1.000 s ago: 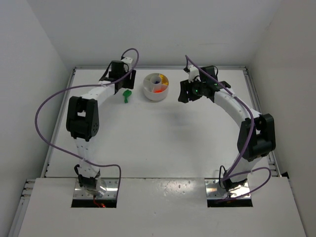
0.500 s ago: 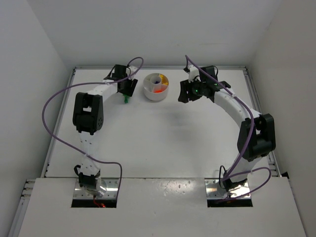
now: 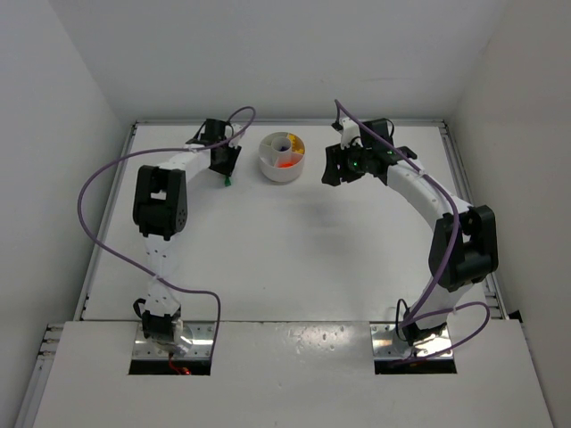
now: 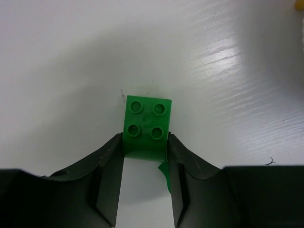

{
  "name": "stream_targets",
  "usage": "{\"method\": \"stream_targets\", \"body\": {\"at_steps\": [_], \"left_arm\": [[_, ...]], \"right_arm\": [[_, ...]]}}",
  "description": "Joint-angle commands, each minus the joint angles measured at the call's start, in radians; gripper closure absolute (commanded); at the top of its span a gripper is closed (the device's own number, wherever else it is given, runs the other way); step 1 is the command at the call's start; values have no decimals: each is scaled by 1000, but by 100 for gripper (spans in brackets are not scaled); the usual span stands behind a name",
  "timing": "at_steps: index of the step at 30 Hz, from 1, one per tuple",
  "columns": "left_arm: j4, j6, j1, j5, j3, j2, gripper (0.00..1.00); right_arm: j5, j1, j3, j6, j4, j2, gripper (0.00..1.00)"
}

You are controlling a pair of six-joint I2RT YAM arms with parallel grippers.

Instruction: Sort the legos into containers by color

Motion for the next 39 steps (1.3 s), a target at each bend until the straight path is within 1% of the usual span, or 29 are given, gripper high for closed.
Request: {"method": "stream_targets", "body": {"at_steps": [1,2,3,4,5,6,7,8,10,12,14,16,18,19,21,25,27,33,35,39], "left_arm": [[2,-6,7,1,29,-2,58],[2,-6,7,1,29,-2,60],[2,-6,17,12,29,-2,65],[2,-6,17,25,29,-26,69],[2,-6,17,62,29,-37,71],[2,30,26,87,19,-49,75],[-10,56,26,161,19,-81,76],[-25,84,26,202,19,-100,78],[-36,136,35,248,19,-152,79],[-84,178,35,315,61,-175,79],[-148,234,35,378,135,-189,76],[-191,282,35,401,217,-198,73],[-286,337,26,449,276,-198,69],[-317,392,11,449,320,-198,68],[-378,446,-14,432,347,-189,67],[-423,497,-54,417,387,-180,68],[-453,497,-69,417,410,-157,68],[-478,508,-128,398,474,-92,70],[-487,508,-152,366,493,-66,70],[-497,517,-164,328,505,-39,70]], "right_arm": [[-17,-4,25,-6,24,-18,44],[-17,-4,25,-6,24,-18,44],[-17,-4,25,-6,24,-18,44],[-17,-4,25,-6,24,-29,44],[-17,-4,25,-6,24,-29,44],[-17,-4,16,-6,24,-29,44],[-17,-4,16,-6,24,-38,44],[-17,-4,16,-6,24,-38,44],[-17,-4,16,-6,24,-38,44],[-17,-4,7,-6,24,-49,44],[-17,-4,7,-6,33,-58,44],[-17,-4,7,-6,33,-58,44],[-17,-4,7,-6,33,-58,44],[-17,-4,7,-6,33,-67,44],[-17,-4,-3,-6,33,-67,44],[-17,-4,-3,-6,33,-67,44],[-17,-4,-3,-6,33,-77,44],[-17,-4,-12,-6,42,-77,44],[-17,-4,-12,-6,42,-77,44],[-17,-4,-12,-15,42,-77,44]]}}
